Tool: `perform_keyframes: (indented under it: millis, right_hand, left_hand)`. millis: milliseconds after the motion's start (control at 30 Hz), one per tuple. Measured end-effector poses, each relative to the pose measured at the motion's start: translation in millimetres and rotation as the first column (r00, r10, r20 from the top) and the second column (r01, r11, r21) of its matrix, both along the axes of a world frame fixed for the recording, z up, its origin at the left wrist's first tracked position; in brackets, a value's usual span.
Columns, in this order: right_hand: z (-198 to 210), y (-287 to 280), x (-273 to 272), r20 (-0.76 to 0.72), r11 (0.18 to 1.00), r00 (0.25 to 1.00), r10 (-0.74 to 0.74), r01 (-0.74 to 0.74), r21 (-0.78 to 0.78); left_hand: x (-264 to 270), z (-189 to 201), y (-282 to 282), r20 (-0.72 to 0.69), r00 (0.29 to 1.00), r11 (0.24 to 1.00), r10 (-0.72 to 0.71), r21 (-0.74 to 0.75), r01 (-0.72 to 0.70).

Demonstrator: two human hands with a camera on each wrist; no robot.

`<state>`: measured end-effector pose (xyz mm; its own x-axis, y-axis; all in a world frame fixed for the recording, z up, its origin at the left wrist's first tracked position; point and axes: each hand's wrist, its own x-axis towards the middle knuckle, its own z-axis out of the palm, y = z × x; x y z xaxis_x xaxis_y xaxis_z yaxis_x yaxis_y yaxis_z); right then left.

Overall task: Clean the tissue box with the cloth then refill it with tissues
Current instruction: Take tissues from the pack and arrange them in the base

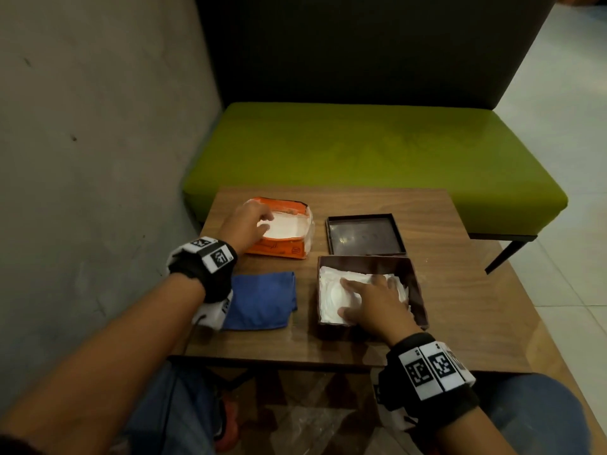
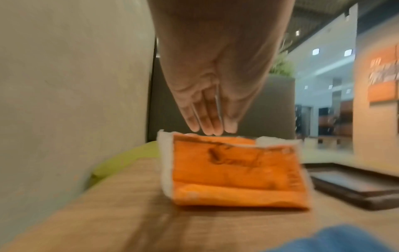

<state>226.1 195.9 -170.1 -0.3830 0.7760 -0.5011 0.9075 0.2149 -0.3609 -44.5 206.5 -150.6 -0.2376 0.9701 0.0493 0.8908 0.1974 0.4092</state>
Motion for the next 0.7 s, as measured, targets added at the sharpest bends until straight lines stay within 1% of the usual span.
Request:
perform_keyframes:
  millis: [33,100,167,200,233,400,533,600,700]
  right_hand:
    - [-1.4,-0.1,0.4,-0.013,1.000,1.000,-0.005,0.005,0.002]
    - [-4.2,0.3,1.1,-0.025,1.000,1.000,-0.009,0.009,0.007]
    - [-6.5,1.3,1.6,-0.022,1.000,1.000,-0.013,0.013,0.014]
    - [-7.5,2.0,1.5,-0.018,1.000,1.000,-0.014,0.015,0.018]
    - [-8.7,2.4,1.4,-0.013,1.000,1.000,-0.014,0.014,0.021]
    - [-10.5,3.6,0.9,-0.004,1.000,1.000,-0.008,0.008,0.026]
    - [-8.9,1.8,0.7,-0.009,0.999,1.000,-0.010,0.010,0.032]
    - [-8.2,1.2,0.6,-0.010,0.999,1.000,-0.012,0.012,0.036]
    - [-7.6,0.8,0.0,-0.001,0.999,1.000,-0.011,0.011,0.040]
  left_hand:
    - [-8.5,-6.0,7.3,-0.031,0.998,0.992,-0.059,-0.114,0.055]
    - [-16.2,-16.3,17.9,-0.106,0.976,0.934,-0.189,-0.326,0.145]
    - [-14.4,-25.6,25.2,-0.179,0.935,0.862,-0.305,-0.470,0.191]
    - [-12.5,-30.4,27.9,-0.207,0.919,0.844,-0.336,-0.499,0.196]
    - [-10.5,-34.4,29.6,-0.235,0.908,0.842,-0.348,-0.503,0.193]
    - [2.3,-42.4,32.7,-0.388,0.852,0.892,-0.351,-0.415,0.178]
    - [10.7,-49.5,34.6,-0.489,0.812,0.919,-0.320,-0.369,0.139]
    - [12.6,-52.1,36.0,-0.508,0.807,0.924,-0.301,-0.363,0.116]
    - [12.0,-48.1,38.6,-0.475,0.836,0.933,-0.273,-0.344,0.109]
